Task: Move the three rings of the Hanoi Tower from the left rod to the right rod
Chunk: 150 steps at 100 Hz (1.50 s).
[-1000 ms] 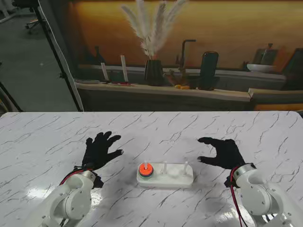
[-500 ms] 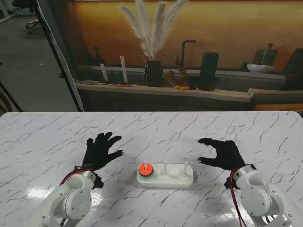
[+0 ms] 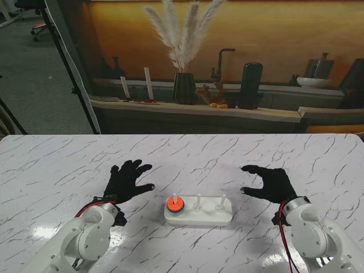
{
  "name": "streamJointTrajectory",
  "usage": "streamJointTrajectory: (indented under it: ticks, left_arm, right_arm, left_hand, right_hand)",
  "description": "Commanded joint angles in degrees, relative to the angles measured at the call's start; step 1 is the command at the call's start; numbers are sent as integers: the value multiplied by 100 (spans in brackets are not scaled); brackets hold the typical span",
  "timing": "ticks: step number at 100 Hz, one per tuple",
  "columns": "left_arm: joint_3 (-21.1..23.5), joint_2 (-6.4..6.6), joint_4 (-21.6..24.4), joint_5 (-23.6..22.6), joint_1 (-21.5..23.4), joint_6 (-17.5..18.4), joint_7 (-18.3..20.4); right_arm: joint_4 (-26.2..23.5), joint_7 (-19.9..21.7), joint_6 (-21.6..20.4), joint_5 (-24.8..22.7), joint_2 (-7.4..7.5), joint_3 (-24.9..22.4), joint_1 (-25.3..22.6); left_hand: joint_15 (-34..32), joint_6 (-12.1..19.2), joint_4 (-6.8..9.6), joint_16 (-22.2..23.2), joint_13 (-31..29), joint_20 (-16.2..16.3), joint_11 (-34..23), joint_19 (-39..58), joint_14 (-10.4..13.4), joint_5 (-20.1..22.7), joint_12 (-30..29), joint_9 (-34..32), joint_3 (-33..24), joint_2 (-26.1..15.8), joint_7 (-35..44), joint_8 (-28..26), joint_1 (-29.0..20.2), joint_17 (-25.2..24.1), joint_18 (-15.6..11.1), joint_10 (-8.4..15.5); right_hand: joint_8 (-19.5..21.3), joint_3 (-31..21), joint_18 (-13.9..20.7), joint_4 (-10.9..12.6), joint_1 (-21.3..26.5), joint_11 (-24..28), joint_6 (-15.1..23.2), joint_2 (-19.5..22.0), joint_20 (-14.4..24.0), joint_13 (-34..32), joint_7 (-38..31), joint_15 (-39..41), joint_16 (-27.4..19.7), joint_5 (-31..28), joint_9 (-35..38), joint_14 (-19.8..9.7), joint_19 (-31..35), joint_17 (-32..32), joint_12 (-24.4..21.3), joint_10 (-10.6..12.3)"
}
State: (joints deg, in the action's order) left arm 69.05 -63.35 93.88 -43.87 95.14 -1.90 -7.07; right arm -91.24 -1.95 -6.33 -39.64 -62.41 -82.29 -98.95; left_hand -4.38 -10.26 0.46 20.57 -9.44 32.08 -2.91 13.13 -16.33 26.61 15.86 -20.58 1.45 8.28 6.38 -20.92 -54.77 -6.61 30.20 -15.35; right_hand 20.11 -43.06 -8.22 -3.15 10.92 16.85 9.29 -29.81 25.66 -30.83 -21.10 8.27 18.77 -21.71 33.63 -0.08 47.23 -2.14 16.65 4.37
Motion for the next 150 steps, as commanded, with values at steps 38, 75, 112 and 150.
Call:
streamJointTrajectory:
  ticks: [38,75,112,150]
  left_arm:
    - [-58,54,165,126,159,342,341]
    - [-67,123,393,353,260,463,835]
    - [-300,168,430,632,194,514,1182]
    - [-391,200,387,633,153,574,1313]
  right_arm:
    - [143,-231,-144,-250,-36,-1,196]
    - [289,-173,-219,-516,12,-98,429]
    - [373,-148,-150,-560,22,-126,499]
    - [349,-111,-89,-554,24,-140,489]
  left_hand:
    - [-30,-209,61,24,-113,256,4,355,-110,-326,107,133,-116,847,18,-114,-56,83,181,17]
    - [6,-334,134,21,-43,203,28,385,-121,-461,121,224,-195,1220,-2,-199,-133,-27,157,-23]
    - [-16,-434,189,35,-73,173,20,389,-129,-584,135,225,-308,1376,-42,-253,-105,-25,160,-73]
    - [-177,-494,230,189,-331,368,12,787,-180,-825,159,283,-1121,1791,-156,-282,-130,116,185,-157]
  right_hand:
    - [-39,65,-1412,93,123,124,-26,45,4,-230,-95,145,57,-103,152,15,193,55,11,2]
    - [-26,42,-1419,95,127,159,-34,45,-3,-258,-134,183,77,-106,137,7,233,52,12,13]
    - [-12,62,-1416,95,184,194,-47,81,-18,-295,-180,215,93,-155,160,13,260,60,11,14]
    - [-2,113,-1416,97,251,224,-62,129,-35,-320,-214,235,100,-202,200,17,280,60,12,3]
